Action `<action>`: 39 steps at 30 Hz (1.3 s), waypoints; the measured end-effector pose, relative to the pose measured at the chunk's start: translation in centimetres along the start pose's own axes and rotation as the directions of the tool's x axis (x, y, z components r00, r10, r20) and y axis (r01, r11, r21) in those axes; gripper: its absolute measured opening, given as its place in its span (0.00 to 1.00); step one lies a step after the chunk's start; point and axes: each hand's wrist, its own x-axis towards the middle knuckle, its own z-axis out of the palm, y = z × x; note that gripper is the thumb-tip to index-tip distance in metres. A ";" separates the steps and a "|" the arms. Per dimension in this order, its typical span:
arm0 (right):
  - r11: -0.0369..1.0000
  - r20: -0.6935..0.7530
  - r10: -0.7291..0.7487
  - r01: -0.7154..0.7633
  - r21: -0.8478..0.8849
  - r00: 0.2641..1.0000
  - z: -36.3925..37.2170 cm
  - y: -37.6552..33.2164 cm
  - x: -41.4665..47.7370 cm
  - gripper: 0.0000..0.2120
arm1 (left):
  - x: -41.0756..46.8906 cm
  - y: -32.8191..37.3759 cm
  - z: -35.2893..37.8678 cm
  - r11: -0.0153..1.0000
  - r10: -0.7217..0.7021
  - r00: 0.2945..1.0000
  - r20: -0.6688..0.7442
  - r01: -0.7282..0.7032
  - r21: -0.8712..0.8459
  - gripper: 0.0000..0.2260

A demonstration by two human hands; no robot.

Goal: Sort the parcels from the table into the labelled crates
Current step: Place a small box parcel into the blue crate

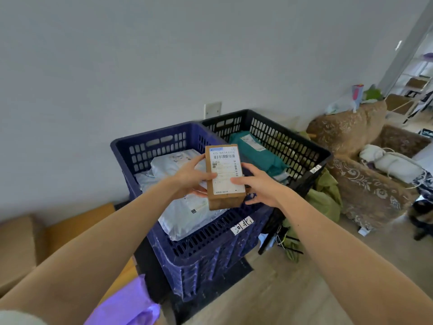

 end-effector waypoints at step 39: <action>0.680 0.261 0.597 -0.306 -0.666 0.758 -0.6 4.5 13.8 0.21 | 8.5 -10.2 3.4 0.817 -0.557 0.829 0.046 0.557 -0.148 0.18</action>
